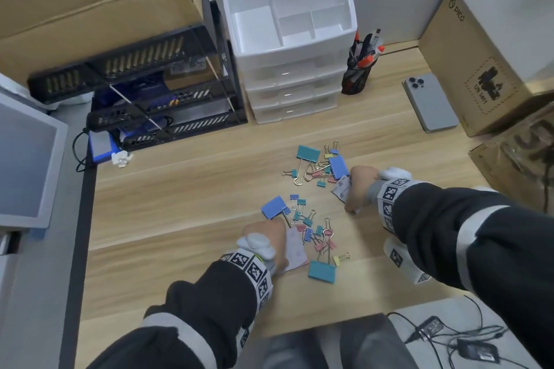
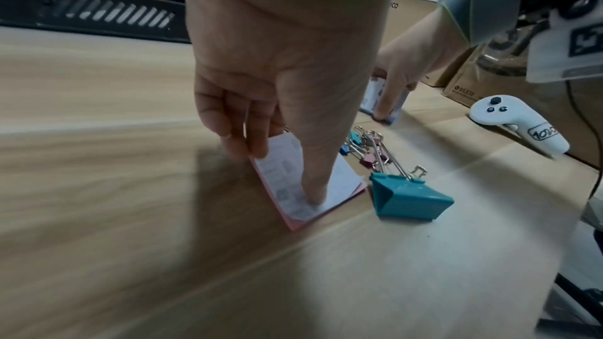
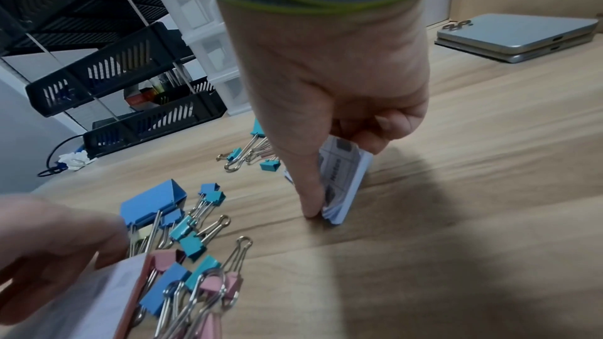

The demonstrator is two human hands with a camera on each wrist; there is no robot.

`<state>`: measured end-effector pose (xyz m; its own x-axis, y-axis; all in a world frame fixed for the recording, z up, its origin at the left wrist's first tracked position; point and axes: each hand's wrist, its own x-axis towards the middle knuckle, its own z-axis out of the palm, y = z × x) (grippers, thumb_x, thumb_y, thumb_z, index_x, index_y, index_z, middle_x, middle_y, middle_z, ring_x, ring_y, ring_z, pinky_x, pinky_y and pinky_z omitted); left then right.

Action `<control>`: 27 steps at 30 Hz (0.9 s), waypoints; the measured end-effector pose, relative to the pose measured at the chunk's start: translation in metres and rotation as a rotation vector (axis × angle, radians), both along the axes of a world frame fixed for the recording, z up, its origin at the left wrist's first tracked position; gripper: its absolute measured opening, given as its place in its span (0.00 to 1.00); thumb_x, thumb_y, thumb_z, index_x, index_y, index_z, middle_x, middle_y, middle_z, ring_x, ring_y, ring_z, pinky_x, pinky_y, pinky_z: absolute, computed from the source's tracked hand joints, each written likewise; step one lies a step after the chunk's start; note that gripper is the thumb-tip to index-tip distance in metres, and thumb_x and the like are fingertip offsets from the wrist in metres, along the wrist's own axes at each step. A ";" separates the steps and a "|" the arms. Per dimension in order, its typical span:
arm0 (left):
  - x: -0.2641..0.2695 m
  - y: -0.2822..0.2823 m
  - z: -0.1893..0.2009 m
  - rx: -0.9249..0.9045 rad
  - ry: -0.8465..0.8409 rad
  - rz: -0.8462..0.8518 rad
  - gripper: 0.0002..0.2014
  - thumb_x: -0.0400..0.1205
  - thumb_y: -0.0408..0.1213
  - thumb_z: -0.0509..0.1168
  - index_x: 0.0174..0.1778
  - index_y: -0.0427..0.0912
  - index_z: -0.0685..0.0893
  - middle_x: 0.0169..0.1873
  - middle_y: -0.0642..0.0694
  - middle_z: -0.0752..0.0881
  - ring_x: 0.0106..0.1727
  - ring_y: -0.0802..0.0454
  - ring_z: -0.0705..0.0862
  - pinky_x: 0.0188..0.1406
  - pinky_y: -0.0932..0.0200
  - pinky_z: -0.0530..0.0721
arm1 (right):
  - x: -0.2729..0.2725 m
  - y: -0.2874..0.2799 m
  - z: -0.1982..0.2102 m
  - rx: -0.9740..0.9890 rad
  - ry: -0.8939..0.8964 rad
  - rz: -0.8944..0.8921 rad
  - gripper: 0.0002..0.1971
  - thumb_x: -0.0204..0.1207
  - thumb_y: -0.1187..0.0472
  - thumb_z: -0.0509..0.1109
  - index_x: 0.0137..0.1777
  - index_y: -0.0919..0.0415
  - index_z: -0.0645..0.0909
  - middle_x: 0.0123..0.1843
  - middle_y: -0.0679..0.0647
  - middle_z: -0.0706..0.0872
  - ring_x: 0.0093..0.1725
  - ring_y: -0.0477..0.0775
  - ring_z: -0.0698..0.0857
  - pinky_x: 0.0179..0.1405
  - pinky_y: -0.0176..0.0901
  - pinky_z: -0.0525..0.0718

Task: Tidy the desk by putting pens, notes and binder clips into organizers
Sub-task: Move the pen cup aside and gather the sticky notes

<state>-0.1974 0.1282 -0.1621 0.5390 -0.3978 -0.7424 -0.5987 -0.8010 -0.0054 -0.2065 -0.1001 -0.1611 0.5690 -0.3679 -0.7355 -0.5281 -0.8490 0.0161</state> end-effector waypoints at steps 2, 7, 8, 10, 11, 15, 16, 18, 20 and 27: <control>-0.002 -0.003 0.002 0.007 0.015 0.005 0.15 0.76 0.42 0.70 0.56 0.42 0.78 0.40 0.49 0.80 0.40 0.48 0.81 0.33 0.57 0.75 | -0.002 -0.004 0.001 0.043 0.002 0.025 0.21 0.58 0.57 0.83 0.52 0.58 0.84 0.44 0.51 0.90 0.41 0.51 0.88 0.40 0.41 0.89; 0.010 -0.005 0.004 0.027 0.115 -0.020 0.08 0.77 0.37 0.68 0.50 0.41 0.85 0.41 0.47 0.84 0.38 0.49 0.79 0.34 0.59 0.75 | -0.003 -0.014 0.009 0.322 -0.027 0.011 0.15 0.70 0.51 0.79 0.52 0.58 0.87 0.49 0.52 0.92 0.49 0.53 0.89 0.50 0.45 0.87; 0.012 -0.005 0.004 -0.009 0.117 -0.003 0.04 0.76 0.35 0.66 0.45 0.42 0.84 0.40 0.47 0.84 0.37 0.49 0.78 0.32 0.59 0.73 | -0.002 -0.015 0.012 0.371 -0.053 -0.010 0.14 0.73 0.50 0.77 0.53 0.58 0.88 0.50 0.52 0.92 0.51 0.53 0.89 0.52 0.45 0.86; 0.019 -0.002 0.005 -0.134 0.143 0.072 0.08 0.74 0.30 0.63 0.34 0.47 0.75 0.34 0.51 0.78 0.35 0.50 0.73 0.28 0.60 0.66 | 0.001 -0.015 0.018 0.455 -0.109 -0.069 0.11 0.78 0.51 0.74 0.54 0.57 0.88 0.51 0.51 0.91 0.53 0.53 0.89 0.53 0.43 0.84; 0.023 -0.002 0.007 -0.189 0.172 0.100 0.10 0.74 0.29 0.62 0.32 0.49 0.71 0.32 0.52 0.76 0.35 0.50 0.72 0.28 0.60 0.65 | 0.004 -0.015 0.020 0.479 -0.133 -0.083 0.09 0.78 0.53 0.74 0.54 0.56 0.88 0.52 0.51 0.91 0.54 0.53 0.89 0.53 0.42 0.84; 0.044 -0.007 0.022 -0.346 0.191 0.206 0.08 0.76 0.28 0.62 0.45 0.47 0.79 0.44 0.49 0.82 0.45 0.48 0.79 0.37 0.61 0.72 | 0.016 -0.011 0.031 0.598 -0.159 -0.089 0.18 0.76 0.66 0.76 0.64 0.56 0.80 0.57 0.55 0.89 0.57 0.56 0.89 0.55 0.47 0.90; 0.049 -0.009 0.025 -0.386 0.172 0.238 0.10 0.77 0.28 0.61 0.49 0.45 0.81 0.48 0.47 0.83 0.48 0.47 0.80 0.41 0.61 0.73 | 0.018 -0.011 0.032 0.652 -0.155 -0.098 0.22 0.75 0.69 0.75 0.67 0.54 0.77 0.56 0.55 0.88 0.55 0.55 0.89 0.51 0.46 0.90; 0.059 -0.014 0.031 -0.456 0.135 0.317 0.11 0.78 0.28 0.60 0.53 0.43 0.82 0.51 0.45 0.85 0.48 0.47 0.81 0.39 0.61 0.73 | 0.021 -0.007 0.034 0.725 -0.148 -0.104 0.29 0.74 0.75 0.74 0.69 0.49 0.72 0.52 0.54 0.85 0.48 0.52 0.87 0.39 0.40 0.90; 0.069 -0.022 0.037 -0.512 0.114 0.379 0.11 0.79 0.28 0.59 0.52 0.45 0.81 0.48 0.47 0.85 0.44 0.48 0.81 0.31 0.61 0.73 | 0.026 -0.003 0.036 0.748 -0.160 -0.081 0.32 0.74 0.77 0.72 0.70 0.48 0.70 0.50 0.51 0.82 0.46 0.48 0.84 0.35 0.38 0.88; 0.089 -0.033 0.038 -0.669 0.149 0.534 0.14 0.80 0.28 0.62 0.57 0.47 0.84 0.46 0.44 0.88 0.39 0.51 0.81 0.33 0.61 0.78 | 0.039 0.009 0.037 0.635 -0.261 0.027 0.20 0.80 0.59 0.70 0.71 0.52 0.75 0.54 0.52 0.88 0.50 0.54 0.89 0.54 0.53 0.90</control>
<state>-0.1088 0.0952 -0.1244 0.6940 -0.4973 -0.5206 -0.0984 -0.7818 0.6157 -0.1674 -0.0914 -0.1244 0.7599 0.1060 -0.6413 -0.4256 -0.6646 -0.6142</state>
